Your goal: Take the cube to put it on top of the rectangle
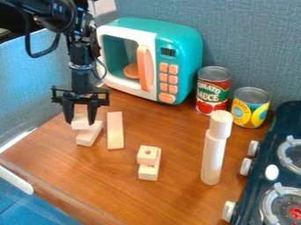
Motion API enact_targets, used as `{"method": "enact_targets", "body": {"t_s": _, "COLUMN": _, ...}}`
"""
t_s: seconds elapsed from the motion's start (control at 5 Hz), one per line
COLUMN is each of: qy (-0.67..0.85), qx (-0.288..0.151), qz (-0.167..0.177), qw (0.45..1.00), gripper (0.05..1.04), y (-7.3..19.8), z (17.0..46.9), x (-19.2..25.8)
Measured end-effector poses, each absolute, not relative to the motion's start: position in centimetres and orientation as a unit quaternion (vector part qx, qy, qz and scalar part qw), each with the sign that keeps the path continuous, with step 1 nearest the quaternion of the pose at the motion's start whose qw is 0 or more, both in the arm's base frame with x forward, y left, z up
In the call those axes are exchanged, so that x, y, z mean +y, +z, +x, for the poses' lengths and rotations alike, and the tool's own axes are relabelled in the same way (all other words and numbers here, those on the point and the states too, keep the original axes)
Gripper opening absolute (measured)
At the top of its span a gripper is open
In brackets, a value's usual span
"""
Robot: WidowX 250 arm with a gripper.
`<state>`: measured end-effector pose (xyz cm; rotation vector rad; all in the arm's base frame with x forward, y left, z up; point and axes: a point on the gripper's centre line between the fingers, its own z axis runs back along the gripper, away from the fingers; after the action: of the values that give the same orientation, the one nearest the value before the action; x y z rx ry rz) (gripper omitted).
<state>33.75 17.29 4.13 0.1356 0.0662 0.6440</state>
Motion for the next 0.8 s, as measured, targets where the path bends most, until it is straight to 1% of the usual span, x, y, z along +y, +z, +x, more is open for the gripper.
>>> {"method": "enact_targets", "body": {"t_s": 0.2, "qy": 0.321, "qx": 0.028, "qz": 0.066, "qw": 0.944, "gripper": 0.558, "y": 4.3, "z": 33.9, "x": 17.4}}
{"method": "enact_targets", "body": {"t_s": 0.4, "qy": 0.318, "qx": 0.029, "qz": 0.059, "qw": 0.946, "gripper": 0.558, "y": 4.0, "z": 33.8, "x": 17.1}}
{"method": "enact_targets", "body": {"t_s": 0.6, "qy": 0.309, "qx": 0.037, "qz": 0.044, "qw": 0.949, "gripper": 0.558, "y": 3.4, "z": 33.5, "x": 16.5}}
{"method": "enact_targets", "body": {"t_s": 0.8, "qy": 0.309, "qx": 0.042, "qz": 0.043, "qw": 0.949, "gripper": 0.558, "y": 2.9, "z": 33.2, "x": 16.2}}
